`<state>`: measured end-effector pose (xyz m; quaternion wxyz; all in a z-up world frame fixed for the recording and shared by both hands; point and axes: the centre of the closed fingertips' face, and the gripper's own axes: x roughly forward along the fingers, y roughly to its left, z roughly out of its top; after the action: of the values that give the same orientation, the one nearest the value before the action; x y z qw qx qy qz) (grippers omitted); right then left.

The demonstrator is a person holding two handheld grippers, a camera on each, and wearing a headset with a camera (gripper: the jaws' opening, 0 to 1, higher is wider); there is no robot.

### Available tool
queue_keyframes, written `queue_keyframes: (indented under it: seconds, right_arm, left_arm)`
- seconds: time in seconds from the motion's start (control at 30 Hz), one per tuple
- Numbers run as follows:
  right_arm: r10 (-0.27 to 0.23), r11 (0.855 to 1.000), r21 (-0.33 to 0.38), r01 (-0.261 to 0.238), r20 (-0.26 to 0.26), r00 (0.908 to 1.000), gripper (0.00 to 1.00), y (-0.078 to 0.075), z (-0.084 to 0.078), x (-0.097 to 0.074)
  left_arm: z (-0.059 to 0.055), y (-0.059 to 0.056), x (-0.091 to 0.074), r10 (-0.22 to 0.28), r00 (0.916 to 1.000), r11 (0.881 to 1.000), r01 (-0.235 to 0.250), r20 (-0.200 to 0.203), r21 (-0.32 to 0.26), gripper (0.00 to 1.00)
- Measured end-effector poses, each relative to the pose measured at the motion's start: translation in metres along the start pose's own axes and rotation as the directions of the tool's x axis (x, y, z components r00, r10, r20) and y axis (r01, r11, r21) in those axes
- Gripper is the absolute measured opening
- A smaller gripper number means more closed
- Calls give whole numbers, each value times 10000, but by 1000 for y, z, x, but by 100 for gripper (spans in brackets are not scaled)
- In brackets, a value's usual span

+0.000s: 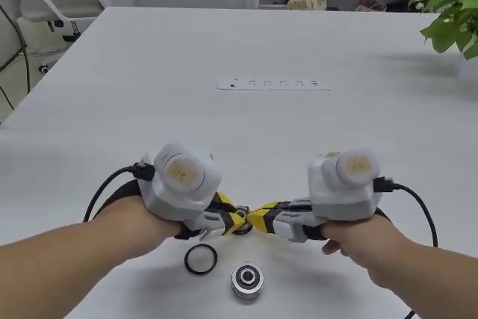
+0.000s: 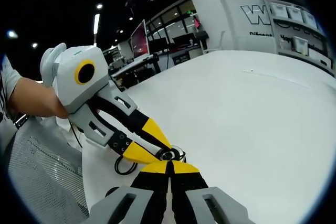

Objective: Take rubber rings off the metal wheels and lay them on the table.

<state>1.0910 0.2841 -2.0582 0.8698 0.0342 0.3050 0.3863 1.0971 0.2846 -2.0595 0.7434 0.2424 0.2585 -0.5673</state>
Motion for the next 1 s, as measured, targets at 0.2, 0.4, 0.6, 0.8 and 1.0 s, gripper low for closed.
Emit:
queue_keyframes:
  seconds: [0.2,0.4,0.6,0.8,1.0]
  right_arm:
    - [37,9999,-100,-37,-12,10000,0,2,0,0]
    - [233,9996,-160,-231,101,9997,0,6,4,0]
    - [236,9992,-341,-230,192,9995,0,8,7,0]
    - [199,9992,-340,-188,309,9993,0,7,7,1]
    - [192,9997,-185,-185,380,9991,0,5,7,0]
  left_arm:
    - [0,0,0,-11,10000,10000,11,-13,11,7]
    - [0,-1,0,-35,10000,10000,35,-24,31,7]
    - [0,-1,0,-8,10000,10000,8,-11,9,7]
    - [0,-1,0,-46,10000,10000,46,47,-1,8]
    - [1,-1,0,-115,9999,9999,115,124,-3,8]
